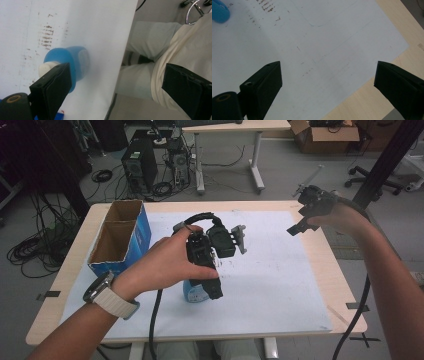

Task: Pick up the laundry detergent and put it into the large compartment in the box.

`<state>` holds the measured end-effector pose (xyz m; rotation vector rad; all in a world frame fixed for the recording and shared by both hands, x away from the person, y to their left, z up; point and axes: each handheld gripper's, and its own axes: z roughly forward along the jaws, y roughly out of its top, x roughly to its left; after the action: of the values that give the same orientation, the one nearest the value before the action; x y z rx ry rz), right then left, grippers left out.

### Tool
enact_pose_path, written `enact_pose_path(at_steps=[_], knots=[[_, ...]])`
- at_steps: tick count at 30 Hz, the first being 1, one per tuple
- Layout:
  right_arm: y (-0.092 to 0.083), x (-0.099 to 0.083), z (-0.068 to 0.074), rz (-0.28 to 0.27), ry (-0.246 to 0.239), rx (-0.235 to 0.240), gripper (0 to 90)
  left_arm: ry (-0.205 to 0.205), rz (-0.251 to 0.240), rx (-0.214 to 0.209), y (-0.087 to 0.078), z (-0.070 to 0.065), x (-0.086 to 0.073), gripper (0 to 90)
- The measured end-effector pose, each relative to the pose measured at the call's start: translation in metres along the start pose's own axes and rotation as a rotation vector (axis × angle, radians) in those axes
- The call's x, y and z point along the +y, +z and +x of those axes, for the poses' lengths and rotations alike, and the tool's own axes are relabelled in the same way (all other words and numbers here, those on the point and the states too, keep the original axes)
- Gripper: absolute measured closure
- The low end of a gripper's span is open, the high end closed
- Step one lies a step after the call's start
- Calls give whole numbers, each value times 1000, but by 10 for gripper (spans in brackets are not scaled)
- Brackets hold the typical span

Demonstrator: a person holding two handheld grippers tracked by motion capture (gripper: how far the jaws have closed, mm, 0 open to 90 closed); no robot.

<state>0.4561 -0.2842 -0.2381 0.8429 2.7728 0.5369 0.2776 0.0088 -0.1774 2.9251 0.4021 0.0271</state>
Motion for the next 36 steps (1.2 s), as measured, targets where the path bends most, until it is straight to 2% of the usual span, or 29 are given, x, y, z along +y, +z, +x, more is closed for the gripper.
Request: enact_pose_path(at_steps=[9, 23, 29, 36], knots=[[-1, 0, 3, 0, -6, -2, 78, 1, -7, 3, -2, 0, 2, 68], [-3, -1, 3, -10, 0, -5, 78, -5, -34, 38, -15, 2, 7, 62], [-3, -2, 2, -8, 1, 1, 77, 3, -28, 43, -17, 6, 8, 63], [-3, -1, 3, -7, -3, 2, 78, -19, -44, 66, -21, 14, 4, 63]])
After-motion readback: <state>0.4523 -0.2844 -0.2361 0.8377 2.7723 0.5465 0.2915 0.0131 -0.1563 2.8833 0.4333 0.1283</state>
